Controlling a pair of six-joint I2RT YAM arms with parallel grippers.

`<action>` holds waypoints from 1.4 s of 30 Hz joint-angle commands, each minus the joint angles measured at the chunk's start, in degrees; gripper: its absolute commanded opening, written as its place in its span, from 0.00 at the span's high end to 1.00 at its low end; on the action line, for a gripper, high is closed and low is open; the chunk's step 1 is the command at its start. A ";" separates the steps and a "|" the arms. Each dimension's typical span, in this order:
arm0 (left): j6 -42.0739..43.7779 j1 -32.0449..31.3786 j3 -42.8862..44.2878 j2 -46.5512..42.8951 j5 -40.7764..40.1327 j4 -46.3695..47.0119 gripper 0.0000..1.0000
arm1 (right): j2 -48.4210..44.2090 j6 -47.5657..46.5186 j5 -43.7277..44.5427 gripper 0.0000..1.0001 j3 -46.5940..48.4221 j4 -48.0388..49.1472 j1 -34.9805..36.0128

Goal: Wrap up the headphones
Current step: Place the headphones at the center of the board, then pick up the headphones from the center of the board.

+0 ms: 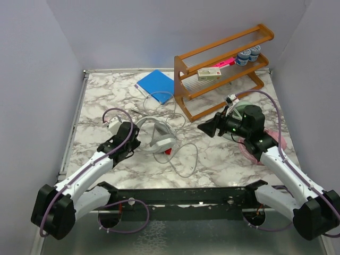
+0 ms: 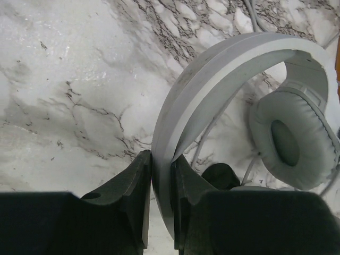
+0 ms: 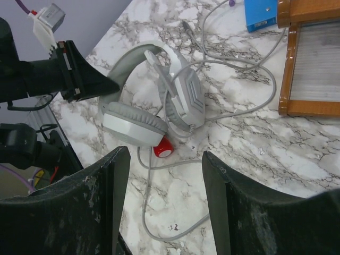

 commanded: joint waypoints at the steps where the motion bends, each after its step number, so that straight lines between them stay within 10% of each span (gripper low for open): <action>1: -4.22 -0.49 -0.85 2.74 -4.77 8.87 0.67 | -1.26 -0.88 -0.24 0.36 -0.84 -0.23 -0.01; 5: -0.56 -0.47 0.53 5.07 -4.16 9.56 0.27 | -0.89 -1.57 -0.30 0.36 -0.33 -2.15 -0.05; 10: 10.96 0.69 5.01 5.85 -5.12 5.92 0.14 | 0.07 -1.67 -0.88 0.36 0.00 -1.75 -0.01; 22: 29.01 19.19 6.30 10.96 31.83 9.46 0.10 | 2.70 -2.03 -2.74 0.36 1.19 -1.06 -0.05; 42: 31.97 19.26 16.08 26.61 26.55 -0.49 0.01 | 1.39 -0.71 -1.84 0.36 0.01 1.36 -0.01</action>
